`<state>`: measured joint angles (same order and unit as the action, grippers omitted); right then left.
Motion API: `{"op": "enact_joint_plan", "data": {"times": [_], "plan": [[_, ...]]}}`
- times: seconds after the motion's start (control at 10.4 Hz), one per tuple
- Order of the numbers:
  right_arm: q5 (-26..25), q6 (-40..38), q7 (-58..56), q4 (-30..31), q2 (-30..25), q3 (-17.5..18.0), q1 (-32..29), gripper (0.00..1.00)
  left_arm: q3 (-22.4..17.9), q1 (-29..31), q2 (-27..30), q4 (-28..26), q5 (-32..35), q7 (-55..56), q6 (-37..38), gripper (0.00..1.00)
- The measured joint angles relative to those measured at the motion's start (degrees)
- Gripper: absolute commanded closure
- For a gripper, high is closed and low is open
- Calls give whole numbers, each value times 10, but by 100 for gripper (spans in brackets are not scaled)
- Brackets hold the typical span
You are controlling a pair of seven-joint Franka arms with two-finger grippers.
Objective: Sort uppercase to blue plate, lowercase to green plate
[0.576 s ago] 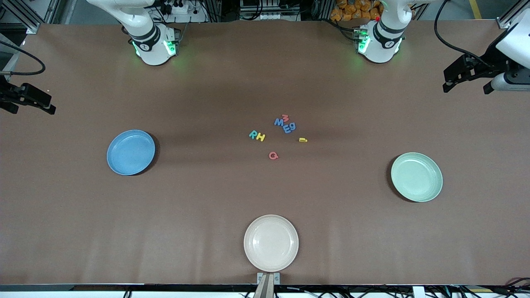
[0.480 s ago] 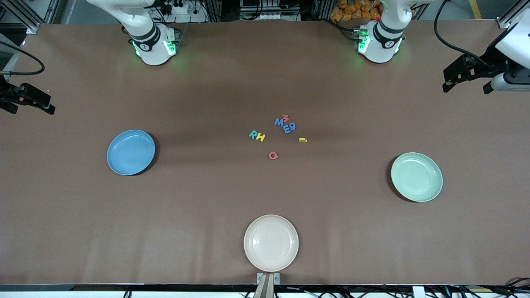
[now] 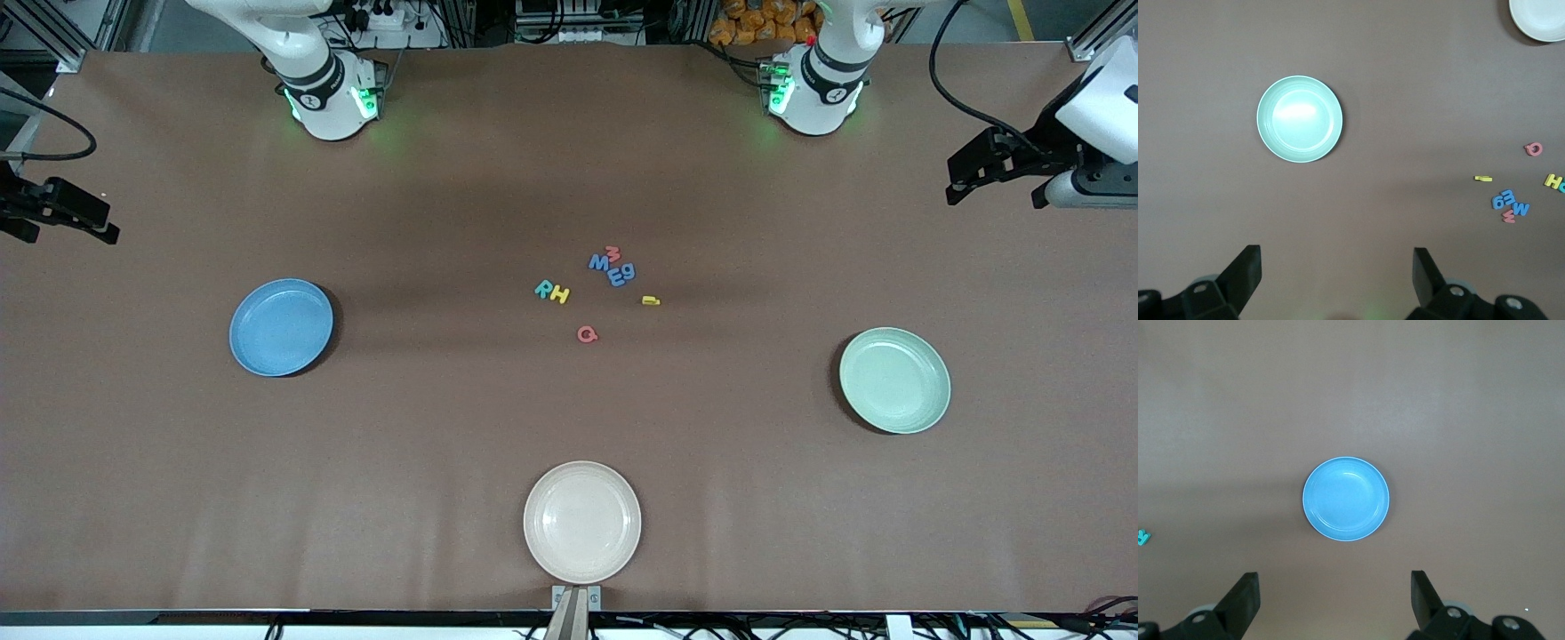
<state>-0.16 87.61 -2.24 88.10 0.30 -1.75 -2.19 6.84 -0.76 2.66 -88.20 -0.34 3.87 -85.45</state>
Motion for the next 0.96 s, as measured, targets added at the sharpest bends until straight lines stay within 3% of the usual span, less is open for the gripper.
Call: {"op": "enact_joint_plan", "data": {"times": [0.48,0.77,0.96], "plan": [[0,-1,-1,-6,0,0,0,0,0,1,-35,-10,-5,68,-1,0],[1,-2,-1,-6,0,2,0,0,5,1,-52,-81,-37,162,-84,0],[2,-4,-1,-6,1,5,2,0,32,-2,-54,-133,-37,254,-153,0]]}}
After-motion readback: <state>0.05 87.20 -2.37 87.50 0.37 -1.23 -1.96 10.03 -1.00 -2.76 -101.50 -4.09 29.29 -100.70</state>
